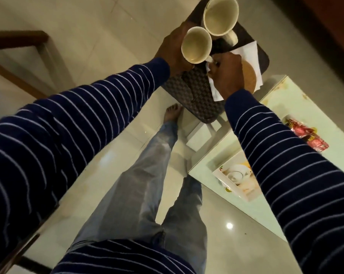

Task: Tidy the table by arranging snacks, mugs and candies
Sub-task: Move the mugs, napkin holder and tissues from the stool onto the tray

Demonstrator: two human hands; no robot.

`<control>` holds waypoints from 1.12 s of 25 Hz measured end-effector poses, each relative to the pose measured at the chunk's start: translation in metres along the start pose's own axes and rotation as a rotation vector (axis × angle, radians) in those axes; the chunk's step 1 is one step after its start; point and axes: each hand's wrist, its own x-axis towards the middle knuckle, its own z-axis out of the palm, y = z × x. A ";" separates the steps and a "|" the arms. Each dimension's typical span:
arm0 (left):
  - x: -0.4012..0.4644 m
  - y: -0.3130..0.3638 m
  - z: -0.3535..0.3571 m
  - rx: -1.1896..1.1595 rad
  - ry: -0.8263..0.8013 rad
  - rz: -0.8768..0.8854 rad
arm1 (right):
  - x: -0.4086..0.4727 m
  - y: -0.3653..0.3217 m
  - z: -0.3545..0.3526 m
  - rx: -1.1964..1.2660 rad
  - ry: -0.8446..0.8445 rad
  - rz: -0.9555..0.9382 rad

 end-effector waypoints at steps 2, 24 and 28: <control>-0.008 0.001 -0.004 -0.021 0.049 0.032 | -0.004 0.000 -0.001 0.038 -0.007 -0.039; -0.285 0.088 0.319 -0.057 -0.261 0.170 | -0.386 0.282 0.082 0.137 0.081 0.242; -0.290 0.073 0.351 0.013 -0.285 0.149 | -0.385 0.310 0.110 0.155 0.077 0.243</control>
